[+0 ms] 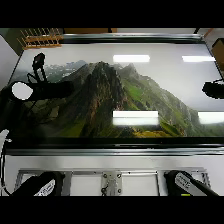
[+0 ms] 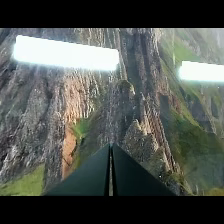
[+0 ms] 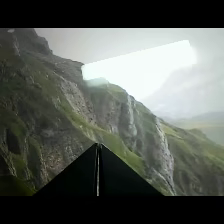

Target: Fold the clothes and pants, and hang the long-sleeved shirts on hangers.

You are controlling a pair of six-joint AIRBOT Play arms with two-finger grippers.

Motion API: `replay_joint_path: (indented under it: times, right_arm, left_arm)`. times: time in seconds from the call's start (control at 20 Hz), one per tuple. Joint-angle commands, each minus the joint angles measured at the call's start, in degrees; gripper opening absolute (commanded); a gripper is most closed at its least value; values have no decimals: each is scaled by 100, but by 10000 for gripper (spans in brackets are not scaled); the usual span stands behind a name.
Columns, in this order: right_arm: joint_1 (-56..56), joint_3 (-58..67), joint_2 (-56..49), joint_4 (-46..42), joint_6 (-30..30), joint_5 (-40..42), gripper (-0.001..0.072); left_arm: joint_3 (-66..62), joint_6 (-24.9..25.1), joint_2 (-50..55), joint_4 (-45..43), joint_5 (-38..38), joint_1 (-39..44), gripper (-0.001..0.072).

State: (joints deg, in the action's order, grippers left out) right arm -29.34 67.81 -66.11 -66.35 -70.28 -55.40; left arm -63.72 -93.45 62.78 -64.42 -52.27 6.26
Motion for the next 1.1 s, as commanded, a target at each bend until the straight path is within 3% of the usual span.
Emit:
replay_joint_path:
  times: [0.0, 0.45, 0.5, 0.55, 0.8, 1.05]
  right_arm:
    - [2, 4, -4, 0, 0, -2, 14]
    - [2, 4, -4, 0, 0, -2, 14]
    - [2, 4, -4, 0, 0, -2, 14]
    - [2, 4, -4, 4, 0, -2, 14]
    - [2, 4, -4, 2, 0, -2, 14]
    - [2, 4, -4, 2, 0, -7, 14]
  left_arm:
    - [0, 0, 4, 0, 0, -7, 19]
    - [-2, 13, 4, -59, 184, 2, 21]
    - [-50, 195, 4, -273, 337, -70, 280]
    - [-170, 352, 31, -575, 367, -164, 684]
    - [-1202, 343, 997, -3130, -682, -785, 685]
    - [-1360, 295, 2221, -4131, -874, -911, 685]
